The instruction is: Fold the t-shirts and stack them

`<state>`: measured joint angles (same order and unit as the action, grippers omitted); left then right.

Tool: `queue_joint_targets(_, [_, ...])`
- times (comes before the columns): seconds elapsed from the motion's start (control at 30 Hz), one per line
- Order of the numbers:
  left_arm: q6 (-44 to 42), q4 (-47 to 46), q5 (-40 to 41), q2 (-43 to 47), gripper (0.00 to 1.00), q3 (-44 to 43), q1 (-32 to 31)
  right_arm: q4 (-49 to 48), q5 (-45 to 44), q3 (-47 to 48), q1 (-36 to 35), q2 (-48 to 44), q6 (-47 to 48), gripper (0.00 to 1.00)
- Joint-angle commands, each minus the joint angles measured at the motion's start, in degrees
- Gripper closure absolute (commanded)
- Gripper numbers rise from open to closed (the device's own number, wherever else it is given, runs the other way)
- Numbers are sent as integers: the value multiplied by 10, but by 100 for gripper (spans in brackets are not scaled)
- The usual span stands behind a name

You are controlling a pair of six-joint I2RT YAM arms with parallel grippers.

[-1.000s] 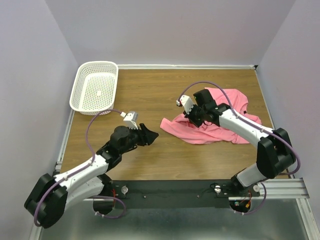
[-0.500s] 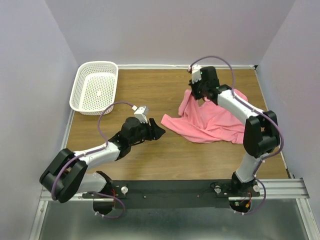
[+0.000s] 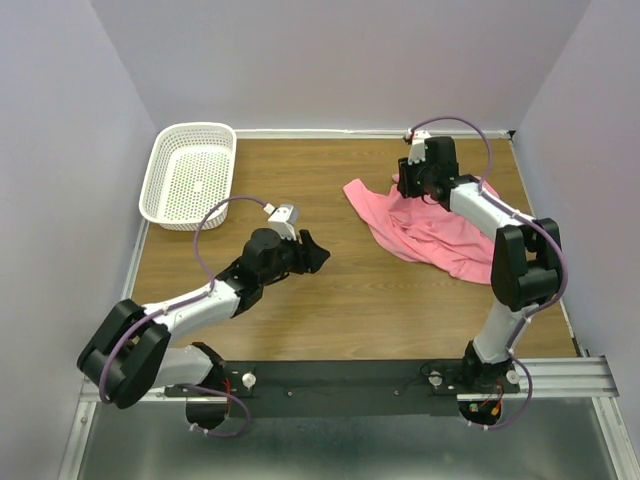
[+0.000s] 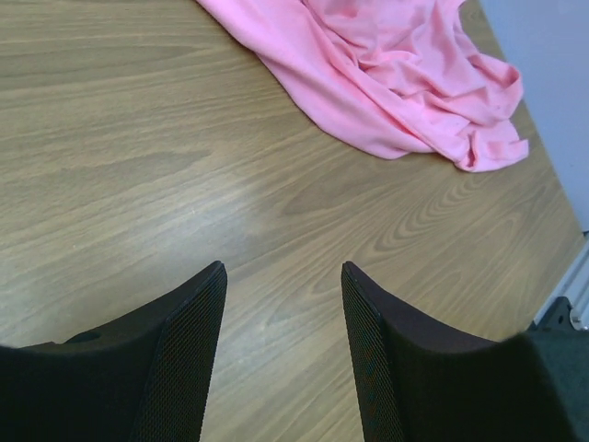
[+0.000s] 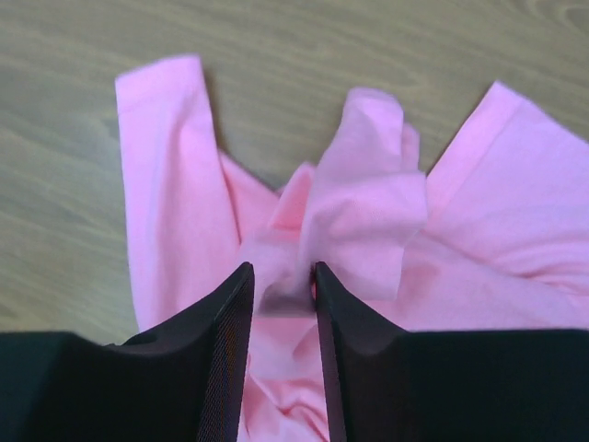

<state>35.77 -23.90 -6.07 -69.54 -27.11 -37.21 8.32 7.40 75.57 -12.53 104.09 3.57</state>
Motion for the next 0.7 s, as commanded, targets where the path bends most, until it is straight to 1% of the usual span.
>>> queue_joint_targets(0.0, [-39,1,-1,-41,39,-56,1,5,31,-38,-3,-49,55,58])
queue_joint_targets(0.07, [-45,4,-5,-60,39,-79,1,6,39,-55,-2,-63,69,58])
queue_joint_targets(0.2, [-47,3,-10,-68,39,-83,0,7,45,-56,-1,-70,67,60])
queue_joint_targets(0.27, [-45,-1,-9,-61,39,-72,1,14,49,-48,-1,-51,57,65])
queue_joint_targets(0.3, [-43,-4,-9,-58,39,-66,1,22,58,-39,-1,-42,53,70])
queue_joint_targets(0.33, [-42,-4,-8,-53,39,-55,0,25,67,-36,-1,-29,52,84])
queue_joint_targets(0.43, [-41,-4,-3,-27,39,-37,0,32,98,-29,-2,-14,44,99])
queue_joint_targets(0.53, [-47,3,6,11,39,-16,1,49,151,-22,-3,-7,54,99])
queue_joint_targets(0.63, [-60,12,13,37,39,-9,2,71,225,-29,-6,-28,94,99])
queue_joint_targets(0.67, [-61,14,14,41,38,-8,2,72,234,-36,-7,-38,101,99])
